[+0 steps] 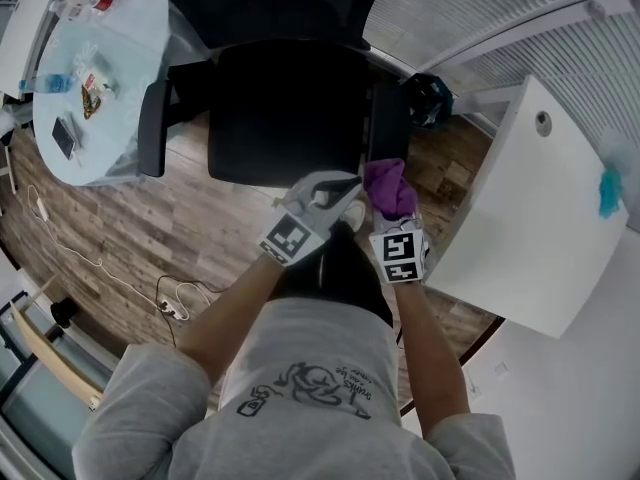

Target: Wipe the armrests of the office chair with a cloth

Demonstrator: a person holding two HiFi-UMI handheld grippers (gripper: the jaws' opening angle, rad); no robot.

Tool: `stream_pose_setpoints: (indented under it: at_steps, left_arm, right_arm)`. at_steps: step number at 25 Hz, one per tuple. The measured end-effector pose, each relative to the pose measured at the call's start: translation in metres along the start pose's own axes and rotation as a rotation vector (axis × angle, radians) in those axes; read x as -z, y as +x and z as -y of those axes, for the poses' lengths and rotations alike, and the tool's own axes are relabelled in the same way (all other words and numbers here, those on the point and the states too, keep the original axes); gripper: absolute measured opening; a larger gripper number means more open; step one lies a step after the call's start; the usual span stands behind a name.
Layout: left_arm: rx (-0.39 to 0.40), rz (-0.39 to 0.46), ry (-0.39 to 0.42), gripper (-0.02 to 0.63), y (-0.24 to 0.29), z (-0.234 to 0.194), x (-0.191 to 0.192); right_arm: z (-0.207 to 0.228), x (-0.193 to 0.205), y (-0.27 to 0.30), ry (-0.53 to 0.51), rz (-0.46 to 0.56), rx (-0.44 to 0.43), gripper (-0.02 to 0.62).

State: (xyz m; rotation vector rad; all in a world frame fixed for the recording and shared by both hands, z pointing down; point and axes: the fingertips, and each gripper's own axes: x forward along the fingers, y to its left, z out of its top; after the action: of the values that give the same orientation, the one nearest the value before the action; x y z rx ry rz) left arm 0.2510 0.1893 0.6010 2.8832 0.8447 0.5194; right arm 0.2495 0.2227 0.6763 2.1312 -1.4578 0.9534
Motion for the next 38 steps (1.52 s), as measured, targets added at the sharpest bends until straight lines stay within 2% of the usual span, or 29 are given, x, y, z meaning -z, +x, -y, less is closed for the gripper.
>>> stream_pose_setpoints:
  at_steps: [8,32,38]
  left_arm:
    - [0.010,0.011,-0.004,0.002,-0.008,-0.001,-0.006]
    - [-0.023,-0.003,-0.035,0.002,-0.029,-0.011,0.001]
    - [-0.030,-0.006,-0.037,0.002,-0.033,-0.008,0.002]
  right_arm:
    - [0.011,-0.006,0.013,-0.003,-0.049,0.014,0.029]
    - [0.110,-0.094,0.114,-0.022,-0.110,0.010,0.029]
    - [0.118,-0.101,0.122,-0.008,-0.136,-0.012,0.029]
